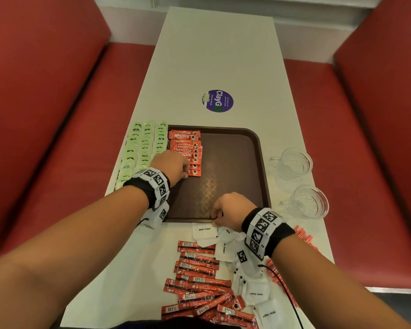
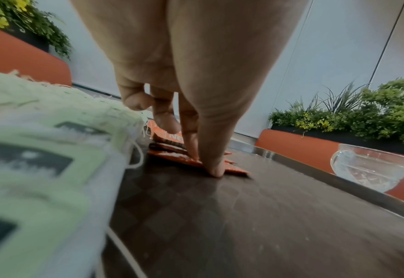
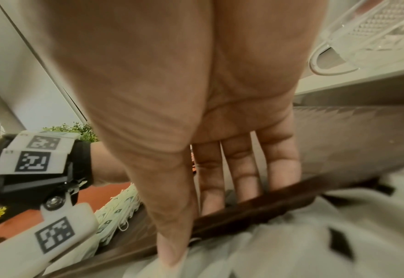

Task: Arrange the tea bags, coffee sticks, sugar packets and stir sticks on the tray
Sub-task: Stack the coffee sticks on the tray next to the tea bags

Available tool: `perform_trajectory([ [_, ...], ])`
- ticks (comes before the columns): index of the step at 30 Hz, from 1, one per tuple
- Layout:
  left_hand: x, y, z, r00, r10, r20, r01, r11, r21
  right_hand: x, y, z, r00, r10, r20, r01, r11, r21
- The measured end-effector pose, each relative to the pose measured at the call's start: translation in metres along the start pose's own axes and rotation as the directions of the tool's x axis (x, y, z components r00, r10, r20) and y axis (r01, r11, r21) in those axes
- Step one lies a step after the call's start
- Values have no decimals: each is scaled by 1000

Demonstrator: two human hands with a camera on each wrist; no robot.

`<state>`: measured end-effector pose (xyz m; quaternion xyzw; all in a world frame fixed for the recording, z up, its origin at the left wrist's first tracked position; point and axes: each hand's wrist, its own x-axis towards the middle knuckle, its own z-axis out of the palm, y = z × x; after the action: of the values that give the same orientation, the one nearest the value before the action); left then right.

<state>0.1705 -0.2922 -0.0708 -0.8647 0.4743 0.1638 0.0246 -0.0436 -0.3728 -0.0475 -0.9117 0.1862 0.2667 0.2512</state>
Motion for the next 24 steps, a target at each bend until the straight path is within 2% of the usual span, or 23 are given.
perform_trajectory([
  [4, -7, 5, -7, 1000, -1, -3, 1, 1000, -24, -3, -1, 3, 1000, -3, -24, 2, 1000, -21],
  [6, -20, 9, -10, 999, 15, -46, -18, 997, -71, -5, -2, 6, 999, -5, -43, 3, 999, -36],
  [10, -68, 23, -13, 979, 151, -134, -174, 967, -184, -14, -6, 13, 993, -27, -114, 17, 997, -80],
  [14, -114, 28, 1, 944, 330, 10, -329, 943, -54, -30, -15, 23, 976, -106, -192, 87, 990, -107],
  [18, -141, 30, 25, 944, 289, 161, -300, 952, 52, -47, -33, 41, 985, -131, -110, 117, 985, -128],
  [21, -154, 33, 38, 935, 300, 189, -319, 944, 84, -53, -45, 57, 995, -96, -28, 88, 974, -209],
  [24, -159, 35, 43, 939, 291, 184, -309, 948, 75, -53, -53, 65, 998, -46, -31, 35, 959, -280],
])
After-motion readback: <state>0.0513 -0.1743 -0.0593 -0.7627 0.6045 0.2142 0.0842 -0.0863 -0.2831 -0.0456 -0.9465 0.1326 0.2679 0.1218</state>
